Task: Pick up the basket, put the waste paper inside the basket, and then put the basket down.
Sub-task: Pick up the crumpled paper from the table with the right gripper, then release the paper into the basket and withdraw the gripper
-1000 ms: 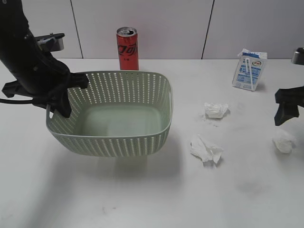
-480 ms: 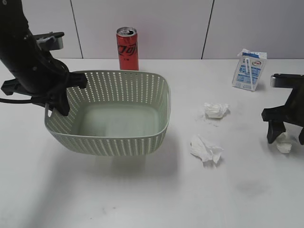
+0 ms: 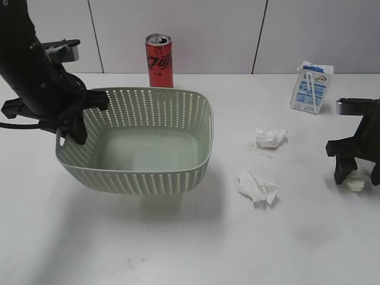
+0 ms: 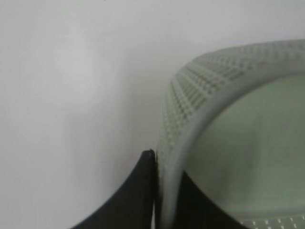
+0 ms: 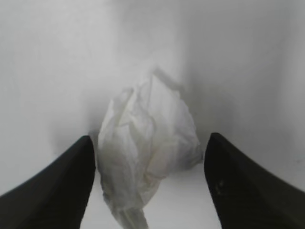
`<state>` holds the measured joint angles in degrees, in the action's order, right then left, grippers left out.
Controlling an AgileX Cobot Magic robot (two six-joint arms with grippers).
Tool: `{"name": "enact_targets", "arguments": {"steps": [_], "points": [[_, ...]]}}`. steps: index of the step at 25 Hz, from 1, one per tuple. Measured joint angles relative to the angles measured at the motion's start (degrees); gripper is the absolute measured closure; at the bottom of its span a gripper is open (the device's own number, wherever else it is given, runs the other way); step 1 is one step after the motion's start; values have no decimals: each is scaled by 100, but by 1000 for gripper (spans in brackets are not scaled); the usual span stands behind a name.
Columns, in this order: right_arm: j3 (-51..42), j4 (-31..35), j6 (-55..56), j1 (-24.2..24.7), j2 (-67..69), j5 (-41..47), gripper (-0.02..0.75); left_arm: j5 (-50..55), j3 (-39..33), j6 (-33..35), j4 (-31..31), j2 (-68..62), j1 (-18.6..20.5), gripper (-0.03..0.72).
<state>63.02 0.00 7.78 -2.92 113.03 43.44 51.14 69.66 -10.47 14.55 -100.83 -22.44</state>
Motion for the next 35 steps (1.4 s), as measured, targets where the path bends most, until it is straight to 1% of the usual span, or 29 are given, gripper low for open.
{"name": "enact_targets", "arguments": {"steps": [8,10,12,14,17,19,23,26,28,30,33,35], "points": [[0,0,5,0,0,-97,392,0,0,0,0,7,0,689],[0,0,5,0,0,-32,475,13,0,0,0,7,0,689],[22,0,5,0,0,43,608,26,0,0,0,7,0,689],[42,0,0,0,0,78,680,25,0,0,0,7,0,689],[50,139,-62,0,-41,137,701,53,0,0,0,7,0,689],[50,423,-343,0,-179,187,701,74,0,0,-5,9,0,689],[62,1619,-1489,-21,-855,211,702,93,0,0,-4,9,0,689],[228,2612,-2439,-262,-1448,217,702,93,0,0,-17,9,0,689],[458,3241,-3114,-670,-1767,215,704,93,0,0,-17,9,0,689],[747,3697,-3685,-1205,-1976,206,708,93,0,0,-17,9,0,689],[1230,3958,-4109,-2135,-1989,-13,711,99,0,0,-17,9,0,689],[1444,4001,-4201,-2725,-1883,-401,711,113,0,0,-20,9,0,689]]}}
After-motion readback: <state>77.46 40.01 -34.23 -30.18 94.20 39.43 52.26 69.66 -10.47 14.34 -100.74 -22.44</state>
